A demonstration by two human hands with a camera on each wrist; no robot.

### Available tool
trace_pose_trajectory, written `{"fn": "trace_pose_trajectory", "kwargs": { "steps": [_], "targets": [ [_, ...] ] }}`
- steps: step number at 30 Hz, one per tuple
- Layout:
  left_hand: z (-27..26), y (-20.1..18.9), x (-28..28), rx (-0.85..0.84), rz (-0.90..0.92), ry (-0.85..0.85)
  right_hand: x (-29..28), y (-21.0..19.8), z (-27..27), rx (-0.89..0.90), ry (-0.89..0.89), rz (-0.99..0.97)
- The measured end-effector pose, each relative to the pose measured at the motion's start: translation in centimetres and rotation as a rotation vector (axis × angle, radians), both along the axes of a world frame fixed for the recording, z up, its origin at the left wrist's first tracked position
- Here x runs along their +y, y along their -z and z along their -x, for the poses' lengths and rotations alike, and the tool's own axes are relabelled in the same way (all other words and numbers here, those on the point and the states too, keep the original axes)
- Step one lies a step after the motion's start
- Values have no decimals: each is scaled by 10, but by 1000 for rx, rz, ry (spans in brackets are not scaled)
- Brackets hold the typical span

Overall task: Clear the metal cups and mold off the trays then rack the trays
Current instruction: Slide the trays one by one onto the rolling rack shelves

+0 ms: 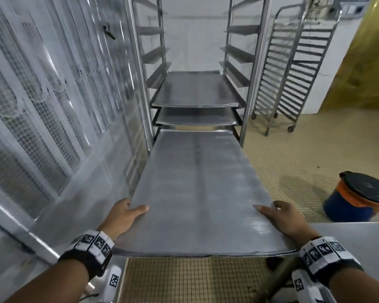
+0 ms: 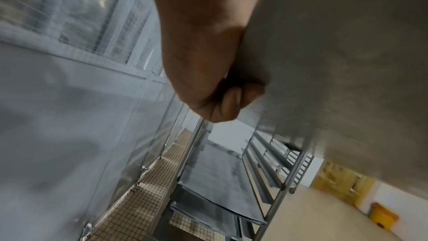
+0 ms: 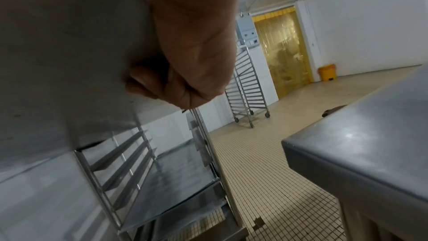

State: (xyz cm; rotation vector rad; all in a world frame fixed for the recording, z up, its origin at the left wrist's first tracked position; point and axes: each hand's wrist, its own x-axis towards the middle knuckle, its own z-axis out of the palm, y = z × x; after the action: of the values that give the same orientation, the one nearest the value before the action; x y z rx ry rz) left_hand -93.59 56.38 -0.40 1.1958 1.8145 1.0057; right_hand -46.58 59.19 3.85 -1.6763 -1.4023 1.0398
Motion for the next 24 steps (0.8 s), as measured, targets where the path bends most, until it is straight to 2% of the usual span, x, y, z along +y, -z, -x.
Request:
{"fn": "trace_pose_trajectory", "kwargs": {
  "steps": [6, 11, 19, 24],
  "targets": [
    [1, 19, 45, 26, 5, -3, 44, 21, 14, -105, -7, 77],
    [3, 29, 97, 26, 16, 0, 106, 40, 16, -203, -12, 107],
    [-12, 39, 191, 18, 72, -5, 214, 64, 12, -144, -20, 144],
    [-22, 45, 233, 115, 96, -62, 268, 76, 6, -94, -12, 177]
  ]
}}
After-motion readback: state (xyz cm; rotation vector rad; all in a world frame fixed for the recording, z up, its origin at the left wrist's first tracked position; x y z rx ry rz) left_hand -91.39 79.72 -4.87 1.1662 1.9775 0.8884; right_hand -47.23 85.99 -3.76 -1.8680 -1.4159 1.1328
